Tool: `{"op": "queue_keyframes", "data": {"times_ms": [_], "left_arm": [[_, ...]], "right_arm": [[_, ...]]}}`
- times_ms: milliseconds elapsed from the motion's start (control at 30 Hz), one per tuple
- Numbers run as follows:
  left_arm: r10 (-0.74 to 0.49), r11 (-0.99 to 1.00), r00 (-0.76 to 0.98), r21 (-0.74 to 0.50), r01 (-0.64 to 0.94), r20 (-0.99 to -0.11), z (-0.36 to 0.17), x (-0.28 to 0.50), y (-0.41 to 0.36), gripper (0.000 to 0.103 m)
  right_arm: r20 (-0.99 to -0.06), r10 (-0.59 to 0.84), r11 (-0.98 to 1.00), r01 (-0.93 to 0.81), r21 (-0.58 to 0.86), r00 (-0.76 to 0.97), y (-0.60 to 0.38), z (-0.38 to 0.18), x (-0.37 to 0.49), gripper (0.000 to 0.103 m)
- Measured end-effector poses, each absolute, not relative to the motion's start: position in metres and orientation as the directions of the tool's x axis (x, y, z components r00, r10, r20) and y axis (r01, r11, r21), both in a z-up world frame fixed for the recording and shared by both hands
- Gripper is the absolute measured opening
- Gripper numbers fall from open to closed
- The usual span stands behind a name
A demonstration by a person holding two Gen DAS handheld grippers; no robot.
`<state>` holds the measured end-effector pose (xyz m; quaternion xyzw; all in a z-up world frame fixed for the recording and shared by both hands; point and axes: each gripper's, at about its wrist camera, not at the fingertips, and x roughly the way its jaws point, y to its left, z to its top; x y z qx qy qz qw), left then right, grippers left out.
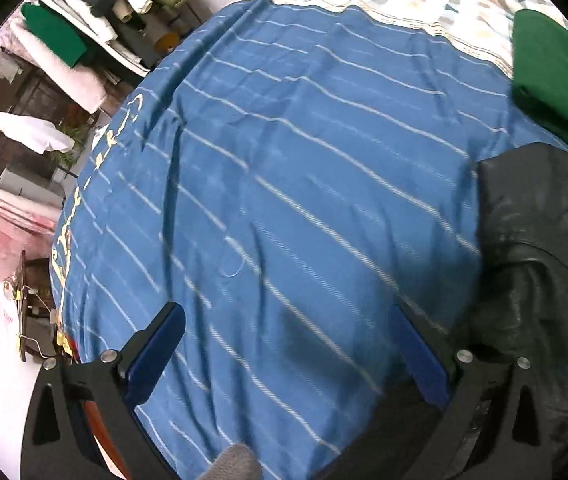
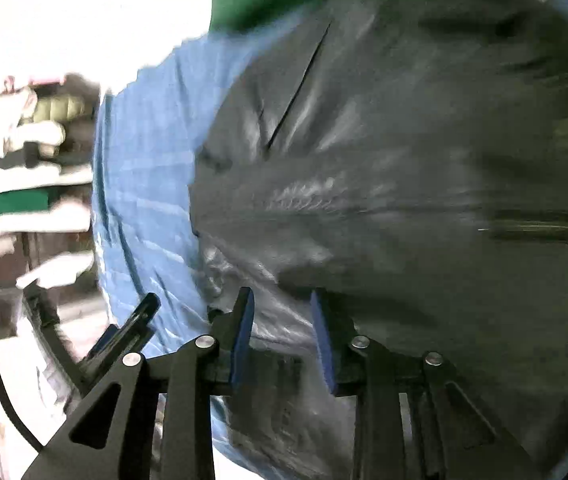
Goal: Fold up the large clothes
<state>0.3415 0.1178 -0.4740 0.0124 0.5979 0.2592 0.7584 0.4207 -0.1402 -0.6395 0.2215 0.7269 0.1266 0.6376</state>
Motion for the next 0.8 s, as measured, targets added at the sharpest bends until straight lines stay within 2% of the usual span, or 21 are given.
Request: {"op": "queue_keyframes", "data": {"times_ms": [67,133,233,367,433,533,700,733,800], "left_arm": [[0.409,0.865,0.153,0.329,-0.38,-0.9,-0.472,0.337,0.119,0.103],[0.382,0.872,0.15,0.302,-0.386,-0.912,-0.469,0.334,0.119,0.103],[0.313,0.899,0.184,0.228,-0.375,-0.932,-0.46,0.341,0.108,0.103],[0.246,0.935,0.274,0.153,-0.319,-0.93,-0.456,0.363,0.076,0.103],[0.28,0.939,0.296,0.197,-0.281,-0.913,-0.47,0.38,0.06,0.103],[0.346,0.921,0.214,0.286,-0.265,-0.913,-0.52,0.41,0.06,0.103],[0.296,0.921,0.188,0.227,-0.318,-0.936,-0.542,0.42,0.091,0.103],[0.285,0.924,0.191,0.216,-0.317,-0.939,-0.542,0.419,0.093,0.103],[0.303,0.927,0.205,0.238,-0.29,-0.931,-0.538,0.415,0.091,0.103]], "right_arm": [[-0.884,0.452,0.889,0.144,0.435,-0.12,-0.129,-0.668,0.421,0.02],[-0.86,0.493,0.866,0.171,0.47,-0.13,-0.133,-0.666,0.423,0.018],[-0.831,0.547,0.825,0.232,0.515,-0.103,-0.163,-0.641,0.417,0.021],[-0.888,0.459,0.85,0.285,0.443,0.01,-0.229,-0.598,0.382,0.028],[-0.915,0.401,0.858,0.333,0.392,0.045,-0.258,-0.591,0.368,0.028],[-0.945,0.319,0.856,0.404,0.322,0.077,-0.3,-0.587,0.353,0.028],[-0.951,0.308,0.847,0.445,0.29,0.034,-0.342,-0.629,0.341,0.028],[-0.95,0.312,0.843,0.456,0.287,0.02,-0.344,-0.639,0.344,0.025],[-0.952,0.305,0.849,0.453,0.273,0.003,-0.345,-0.655,0.345,0.025]]}}
